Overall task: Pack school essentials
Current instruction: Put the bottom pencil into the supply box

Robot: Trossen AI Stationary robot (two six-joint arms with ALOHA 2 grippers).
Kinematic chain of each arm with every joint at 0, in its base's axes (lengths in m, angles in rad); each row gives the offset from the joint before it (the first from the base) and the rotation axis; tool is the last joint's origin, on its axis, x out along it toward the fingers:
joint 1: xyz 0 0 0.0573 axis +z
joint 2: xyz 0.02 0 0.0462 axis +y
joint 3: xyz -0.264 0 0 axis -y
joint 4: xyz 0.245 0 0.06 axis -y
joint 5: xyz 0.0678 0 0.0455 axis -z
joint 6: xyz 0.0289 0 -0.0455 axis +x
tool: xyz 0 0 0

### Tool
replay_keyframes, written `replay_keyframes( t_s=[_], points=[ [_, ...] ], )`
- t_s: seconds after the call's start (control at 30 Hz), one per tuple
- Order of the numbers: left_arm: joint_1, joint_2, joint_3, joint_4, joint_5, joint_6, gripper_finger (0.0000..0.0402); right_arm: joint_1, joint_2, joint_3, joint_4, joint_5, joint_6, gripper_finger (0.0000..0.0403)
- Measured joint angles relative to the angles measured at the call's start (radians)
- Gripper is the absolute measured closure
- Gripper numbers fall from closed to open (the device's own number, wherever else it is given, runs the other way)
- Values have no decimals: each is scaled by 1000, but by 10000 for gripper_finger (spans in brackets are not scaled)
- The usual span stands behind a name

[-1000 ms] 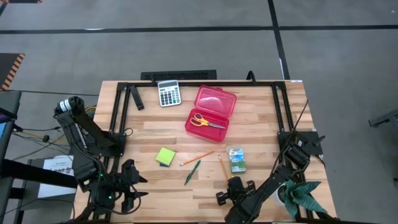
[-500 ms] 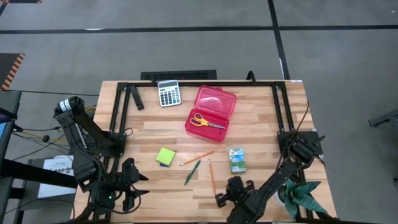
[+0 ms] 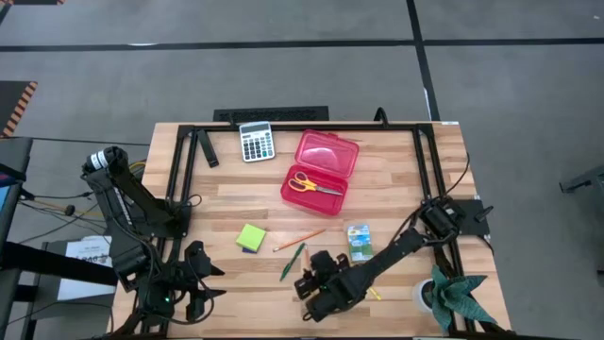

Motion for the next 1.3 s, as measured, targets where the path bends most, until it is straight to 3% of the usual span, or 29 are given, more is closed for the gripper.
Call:
replay_keyframes(
  t_s=[0.27, 0.6, 0.7, 0.87, 0.93, 1.1, 1.3],
  points=[
    [0, 0, 0, 0, -1, -2, 173, -12, 29, 3, 146, 38, -151, 195],
    [0, 1, 0, -6, -3, -10, 173, 12, 105, 4, 137, 25, -85, 218],
    [0, 1, 0, -8, -2, -19, 173, 27, 120, 4, 119, 35, -61, 255],
    [0, 1, 0, -8, -3, -25, 173, 46, 111, 3, 54, 36, 2, 367],
    [0, 1, 0, -8, -3, -25, 173, 58, 83, -1, 27, 35, -3, 390],
    [0, 1, 0, -8, -2, -28, 173, 121, -63, 0, -141, 32, 60, 342],
    [0, 1, 0, -8, -17, -28, 173, 265, -107, -3, -456, 39, 442, 266]
  ],
)
